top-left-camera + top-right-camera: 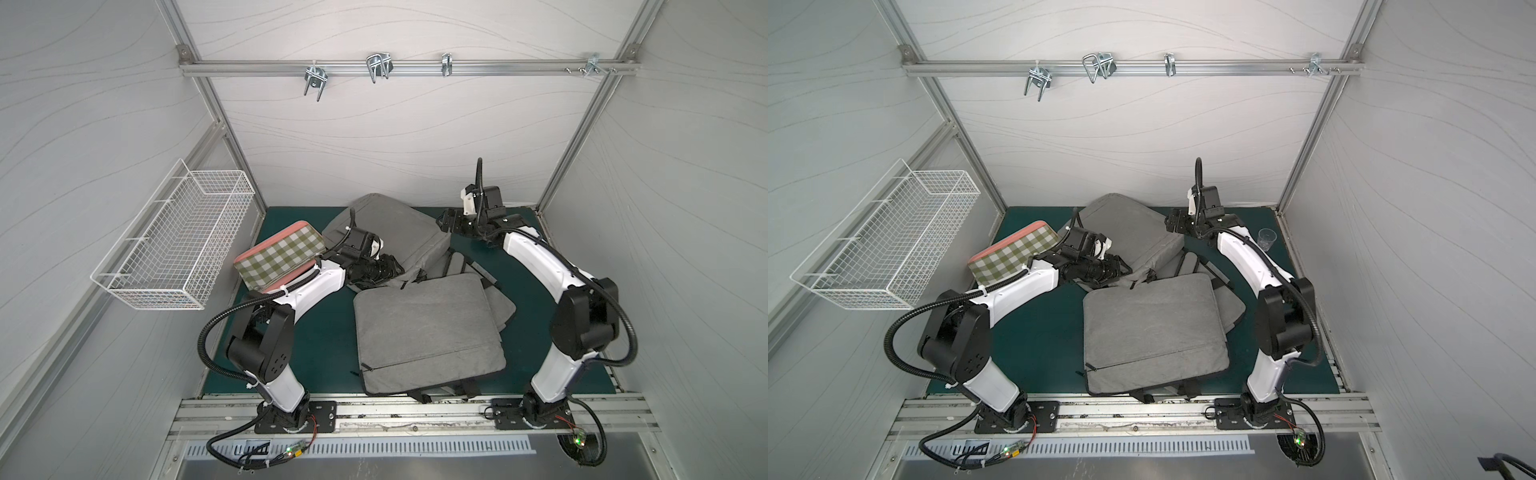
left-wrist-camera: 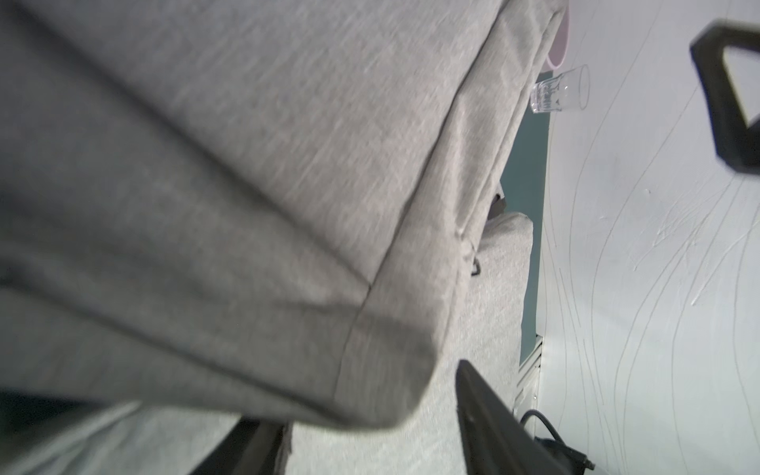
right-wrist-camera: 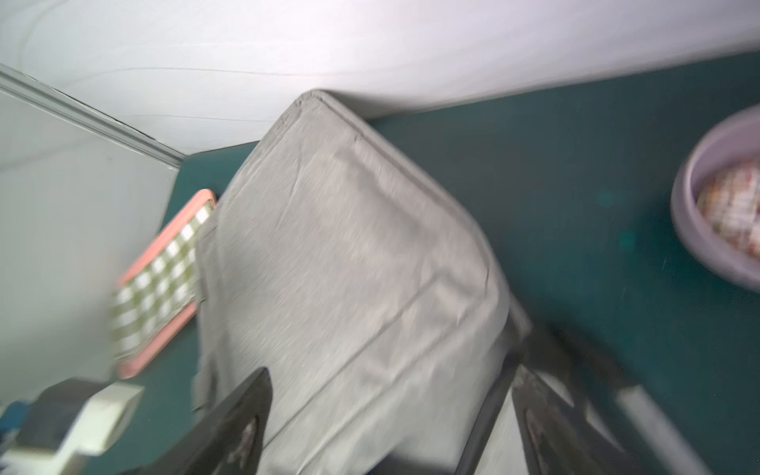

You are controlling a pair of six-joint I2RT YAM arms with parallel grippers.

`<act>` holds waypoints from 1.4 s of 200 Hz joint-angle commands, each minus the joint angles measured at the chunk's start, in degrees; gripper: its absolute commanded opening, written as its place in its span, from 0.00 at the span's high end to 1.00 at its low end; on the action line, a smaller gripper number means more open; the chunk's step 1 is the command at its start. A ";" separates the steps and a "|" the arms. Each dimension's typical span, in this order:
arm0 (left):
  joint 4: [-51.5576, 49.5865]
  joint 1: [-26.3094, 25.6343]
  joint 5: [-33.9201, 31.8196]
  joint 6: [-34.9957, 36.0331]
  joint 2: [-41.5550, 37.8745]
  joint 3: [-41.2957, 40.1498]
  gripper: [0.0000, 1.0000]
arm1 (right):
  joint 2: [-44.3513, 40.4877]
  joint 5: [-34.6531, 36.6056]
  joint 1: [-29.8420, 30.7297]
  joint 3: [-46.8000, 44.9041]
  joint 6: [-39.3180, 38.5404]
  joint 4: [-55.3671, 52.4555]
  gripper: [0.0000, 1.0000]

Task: Open the zippered laptop bag and take out the laptop
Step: Adjust the zippered laptop bag.

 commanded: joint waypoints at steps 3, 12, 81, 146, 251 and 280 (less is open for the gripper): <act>-7.92 2.32 -1.05 5.10 -4.21 2.44 0.34 | -3.29 -0.04 4.71 -6.15 15.25 1.46 0.08; -8.59 4.45 -1.25 5.70 -5.02 1.94 0.33 | -4.20 0.48 6.26 -7.68 18.25 1.51 0.09; -6.13 21.33 -2.31 8.28 3.89 7.75 0.30 | -0.08 3.64 15.03 -6.96 28.74 -2.53 0.16; -5.12 27.43 -5.64 10.68 17.56 17.91 0.29 | 5.04 2.47 18.40 -5.32 33.45 -2.20 0.24; -5.20 28.68 -4.29 11.44 31.03 30.77 0.39 | 12.56 5.53 17.06 -0.11 33.46 -2.51 0.60; -6.08 28.68 -3.32 11.84 31.63 31.49 0.64 | 12.88 6.57 15.96 0.04 32.08 -2.88 0.75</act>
